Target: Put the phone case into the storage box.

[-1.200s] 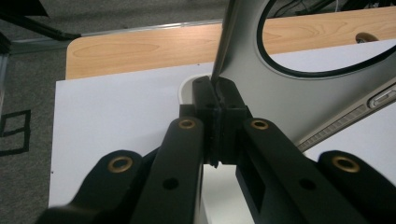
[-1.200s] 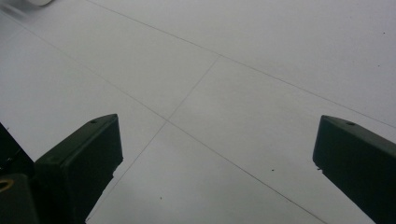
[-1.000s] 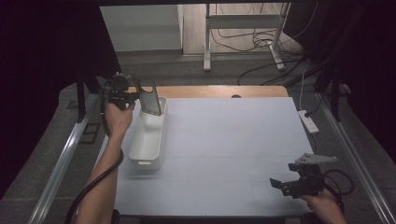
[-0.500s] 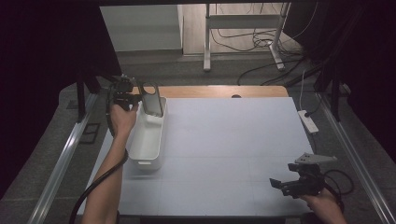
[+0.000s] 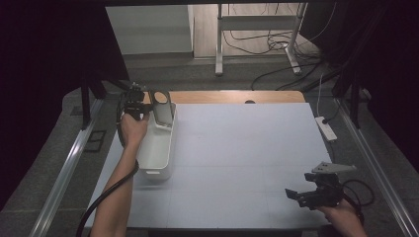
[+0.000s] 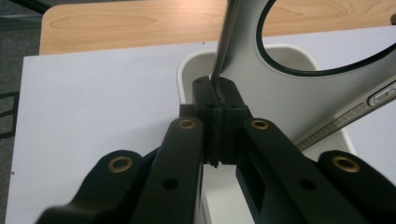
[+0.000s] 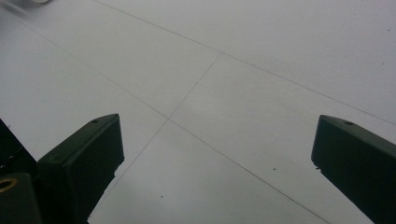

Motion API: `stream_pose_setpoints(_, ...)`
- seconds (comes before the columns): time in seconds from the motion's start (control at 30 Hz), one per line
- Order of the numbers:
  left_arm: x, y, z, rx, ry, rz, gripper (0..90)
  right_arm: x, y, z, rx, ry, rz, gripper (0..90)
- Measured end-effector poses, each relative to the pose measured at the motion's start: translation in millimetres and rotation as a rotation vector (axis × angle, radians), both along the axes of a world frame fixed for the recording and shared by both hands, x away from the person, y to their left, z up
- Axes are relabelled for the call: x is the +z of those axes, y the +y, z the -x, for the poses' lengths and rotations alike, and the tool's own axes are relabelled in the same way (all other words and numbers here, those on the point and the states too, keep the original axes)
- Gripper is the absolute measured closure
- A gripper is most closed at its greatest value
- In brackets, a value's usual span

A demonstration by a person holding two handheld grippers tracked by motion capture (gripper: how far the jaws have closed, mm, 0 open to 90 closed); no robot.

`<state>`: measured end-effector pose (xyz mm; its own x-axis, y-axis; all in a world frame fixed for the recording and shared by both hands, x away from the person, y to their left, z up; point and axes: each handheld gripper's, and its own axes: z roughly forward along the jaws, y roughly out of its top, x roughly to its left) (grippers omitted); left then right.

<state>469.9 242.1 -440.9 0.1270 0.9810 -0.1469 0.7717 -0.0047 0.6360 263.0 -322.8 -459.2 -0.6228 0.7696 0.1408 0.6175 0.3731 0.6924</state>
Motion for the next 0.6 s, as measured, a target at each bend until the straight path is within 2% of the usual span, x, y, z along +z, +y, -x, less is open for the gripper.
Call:
stream_pose_setpoints(0.3, -6.5, -1.8, -3.3, -0.009, 0.024, -0.008, 87.0, 0.2, 0.0, 0.0, 0.005, 0.002, 0.002, 3.2)
stream_pose_setpoints(0.47, -7.7, -1.5, -4.1, -0.019, 0.0, 0.015, 73.9, 0.2, 0.0, 0.1, 0.005, 0.002, 0.002, 3.3)
stream_pose_setpoints(0.53, -6.4, -3.2, -3.7, -0.023, -0.013, 0.0, 72.3, 0.2, 0.0, 0.1, 0.006, 0.002, 0.002, 3.3)
stream_pose_setpoints(0.6, -5.3, -4.1, -3.3, -0.032, -0.024, -0.011, 65.2, 0.2, 0.0, 0.1, 0.006, 0.002, 0.002, 3.3)
